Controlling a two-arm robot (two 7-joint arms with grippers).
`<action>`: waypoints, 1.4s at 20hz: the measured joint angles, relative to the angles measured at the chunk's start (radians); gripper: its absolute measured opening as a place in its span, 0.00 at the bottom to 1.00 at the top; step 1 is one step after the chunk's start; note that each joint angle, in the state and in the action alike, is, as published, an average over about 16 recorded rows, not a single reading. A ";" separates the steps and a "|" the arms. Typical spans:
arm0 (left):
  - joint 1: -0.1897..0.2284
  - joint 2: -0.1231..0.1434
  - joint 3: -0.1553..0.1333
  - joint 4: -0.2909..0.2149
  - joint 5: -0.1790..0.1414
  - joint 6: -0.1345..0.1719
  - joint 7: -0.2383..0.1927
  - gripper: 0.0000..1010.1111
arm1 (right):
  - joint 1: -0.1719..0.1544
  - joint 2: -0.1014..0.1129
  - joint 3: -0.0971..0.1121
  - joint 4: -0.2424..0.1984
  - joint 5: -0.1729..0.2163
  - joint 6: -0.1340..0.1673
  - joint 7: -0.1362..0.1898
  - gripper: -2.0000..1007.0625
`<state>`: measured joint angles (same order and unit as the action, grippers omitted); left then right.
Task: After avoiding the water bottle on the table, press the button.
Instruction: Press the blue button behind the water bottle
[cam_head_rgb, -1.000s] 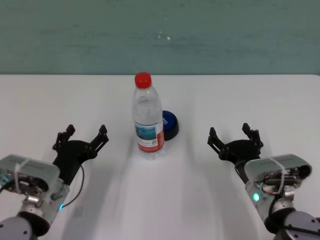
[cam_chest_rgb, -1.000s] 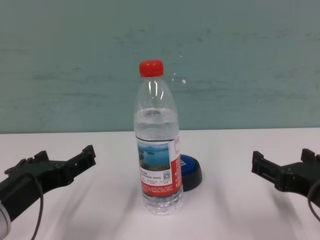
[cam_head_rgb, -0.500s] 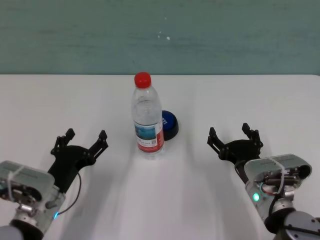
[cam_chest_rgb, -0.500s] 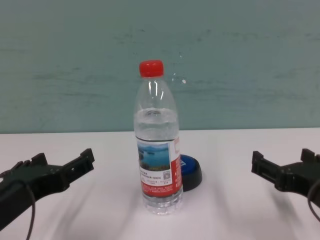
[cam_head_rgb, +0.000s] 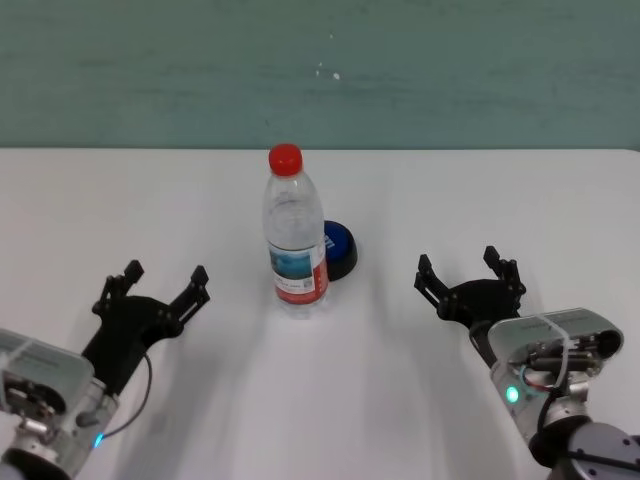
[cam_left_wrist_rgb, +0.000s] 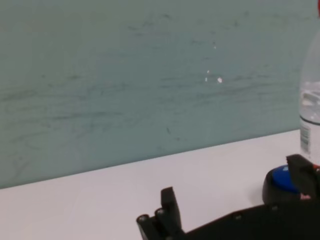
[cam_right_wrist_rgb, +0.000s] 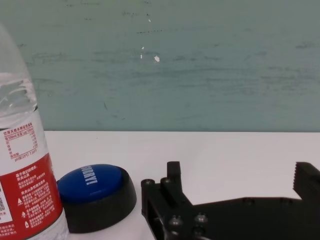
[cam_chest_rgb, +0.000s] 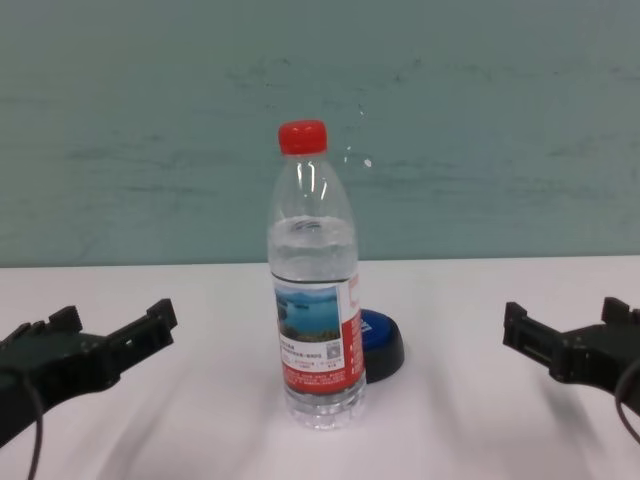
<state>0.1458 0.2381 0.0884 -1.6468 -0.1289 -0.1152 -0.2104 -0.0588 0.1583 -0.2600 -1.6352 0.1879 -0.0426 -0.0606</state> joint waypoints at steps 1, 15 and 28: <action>0.003 0.002 -0.001 -0.003 -0.002 0.000 -0.003 1.00 | 0.000 0.000 0.000 0.000 0.000 0.000 0.000 1.00; 0.053 0.037 -0.004 -0.043 -0.021 -0.013 -0.037 1.00 | 0.000 0.000 0.000 0.000 0.000 0.000 0.000 1.00; 0.099 0.070 0.008 -0.081 -0.026 -0.042 -0.061 1.00 | 0.000 0.000 0.000 0.000 0.000 0.000 0.000 1.00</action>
<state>0.2445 0.3084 0.0960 -1.7282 -0.1548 -0.1573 -0.2714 -0.0588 0.1583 -0.2600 -1.6352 0.1879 -0.0426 -0.0606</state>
